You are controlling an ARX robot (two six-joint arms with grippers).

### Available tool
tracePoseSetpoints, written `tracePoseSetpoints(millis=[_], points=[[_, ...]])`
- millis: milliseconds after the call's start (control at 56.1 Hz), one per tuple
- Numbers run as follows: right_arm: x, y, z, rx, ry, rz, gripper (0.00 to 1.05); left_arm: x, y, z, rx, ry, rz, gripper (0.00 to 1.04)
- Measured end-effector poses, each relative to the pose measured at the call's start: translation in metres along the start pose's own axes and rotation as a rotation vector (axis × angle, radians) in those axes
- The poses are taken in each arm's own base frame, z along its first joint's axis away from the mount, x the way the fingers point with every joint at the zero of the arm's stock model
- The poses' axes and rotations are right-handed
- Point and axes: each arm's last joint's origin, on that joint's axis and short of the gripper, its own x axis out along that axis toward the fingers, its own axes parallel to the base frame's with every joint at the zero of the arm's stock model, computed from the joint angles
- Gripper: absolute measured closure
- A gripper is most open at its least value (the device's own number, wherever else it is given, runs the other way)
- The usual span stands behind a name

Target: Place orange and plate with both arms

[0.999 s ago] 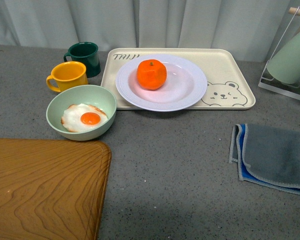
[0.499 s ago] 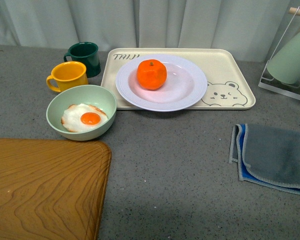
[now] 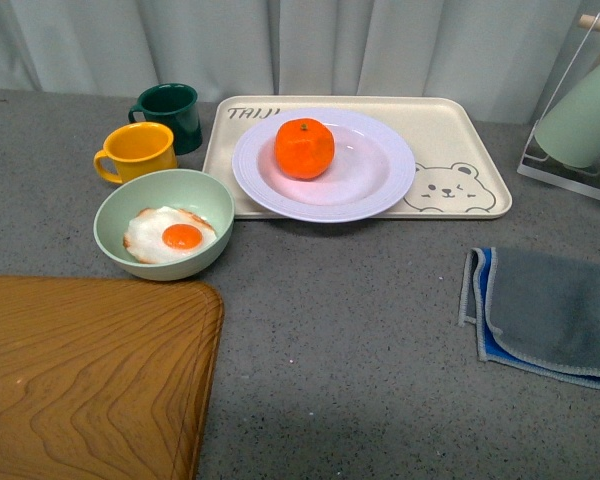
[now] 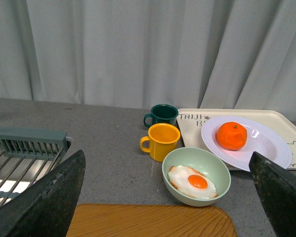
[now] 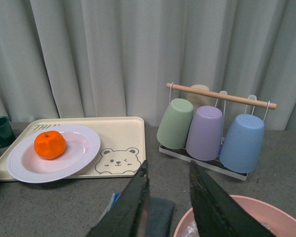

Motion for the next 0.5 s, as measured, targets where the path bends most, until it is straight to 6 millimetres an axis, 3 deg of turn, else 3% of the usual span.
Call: tracePoseSetpoints(millis=[196, 375, 499], points=[[0.0, 0.0, 0.0001, 0.0, -0.001, 0.0, 0.38, 0.0, 0.0, 0.0, 0.0, 0.0, 0.0, 0.07], [0.0, 0.0, 0.0001, 0.0, -0.001, 0.0, 0.08, 0.0, 0.0, 0.0, 0.0, 0.0, 0.0, 0.07], [0.0, 0.0, 0.0001, 0.0, -0.001, 0.0, 0.1, 0.0, 0.0, 0.0, 0.0, 0.0, 0.0, 0.07]])
